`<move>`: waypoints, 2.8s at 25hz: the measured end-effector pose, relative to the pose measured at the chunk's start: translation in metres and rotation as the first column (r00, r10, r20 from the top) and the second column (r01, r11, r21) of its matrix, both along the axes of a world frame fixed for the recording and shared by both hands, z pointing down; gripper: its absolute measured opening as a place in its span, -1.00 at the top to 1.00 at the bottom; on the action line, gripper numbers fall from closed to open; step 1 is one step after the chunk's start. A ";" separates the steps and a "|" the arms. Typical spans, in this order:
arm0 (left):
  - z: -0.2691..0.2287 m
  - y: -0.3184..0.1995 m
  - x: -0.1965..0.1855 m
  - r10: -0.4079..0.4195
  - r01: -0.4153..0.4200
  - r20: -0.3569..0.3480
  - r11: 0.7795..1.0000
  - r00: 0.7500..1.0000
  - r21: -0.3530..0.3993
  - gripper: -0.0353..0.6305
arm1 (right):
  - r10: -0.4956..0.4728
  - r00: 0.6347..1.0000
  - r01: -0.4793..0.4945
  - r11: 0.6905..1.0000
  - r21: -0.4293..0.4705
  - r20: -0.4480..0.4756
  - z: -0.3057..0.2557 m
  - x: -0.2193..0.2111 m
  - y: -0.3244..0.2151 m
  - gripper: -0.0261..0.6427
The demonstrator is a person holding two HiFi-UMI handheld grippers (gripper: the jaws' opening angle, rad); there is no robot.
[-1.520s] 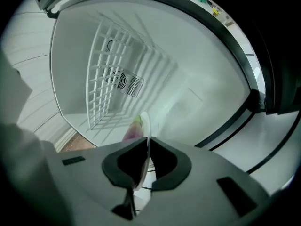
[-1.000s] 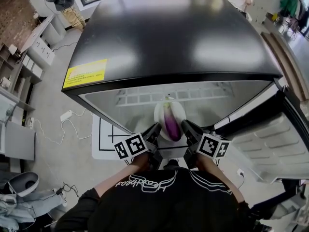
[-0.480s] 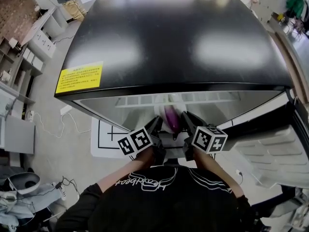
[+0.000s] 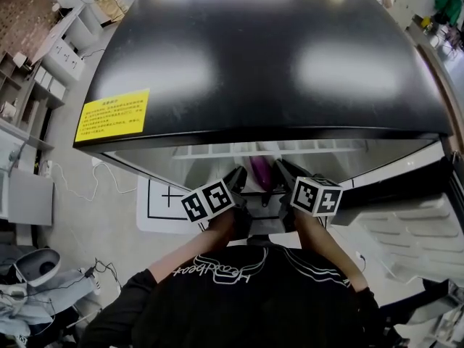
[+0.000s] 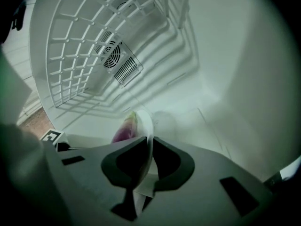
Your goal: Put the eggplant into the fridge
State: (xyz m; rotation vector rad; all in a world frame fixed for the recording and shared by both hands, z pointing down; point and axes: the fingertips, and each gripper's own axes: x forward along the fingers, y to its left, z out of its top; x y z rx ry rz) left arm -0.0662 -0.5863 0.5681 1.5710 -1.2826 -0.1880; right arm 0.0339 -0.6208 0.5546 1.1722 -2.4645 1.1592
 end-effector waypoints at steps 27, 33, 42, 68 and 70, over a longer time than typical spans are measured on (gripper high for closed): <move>0.011 -0.016 0.012 0.068 -0.065 0.037 0.995 0.997 -0.072 0.58 | 0.001 0.990 -0.021 0.990 -0.140 -0.145 0.023 0.007 -0.007 0.80; 0.010 -0.018 0.011 0.061 -0.058 0.039 0.995 0.997 -0.075 0.52 | 0.008 0.990 -0.031 0.986 -0.162 -0.140 0.028 0.008 -0.006 0.78; 0.010 -0.012 0.014 0.089 -0.085 0.085 0.995 0.992 -0.056 0.46 | 0.045 0.986 -0.065 0.991 -0.121 -0.160 0.020 0.013 -0.003 0.60; -0.069 0.109 0.032 0.432 -0.495 0.267 0.832 0.861 0.250 0.46 | -0.121 0.992 0.109 0.956 0.274 0.028 -0.084 -0.021 0.134 0.72; -0.077 0.126 0.028 0.446 -0.519 0.286 0.807 0.848 0.282 0.47 | -0.147 0.989 0.135 0.942 0.306 0.017 -0.092 -0.026 0.154 0.78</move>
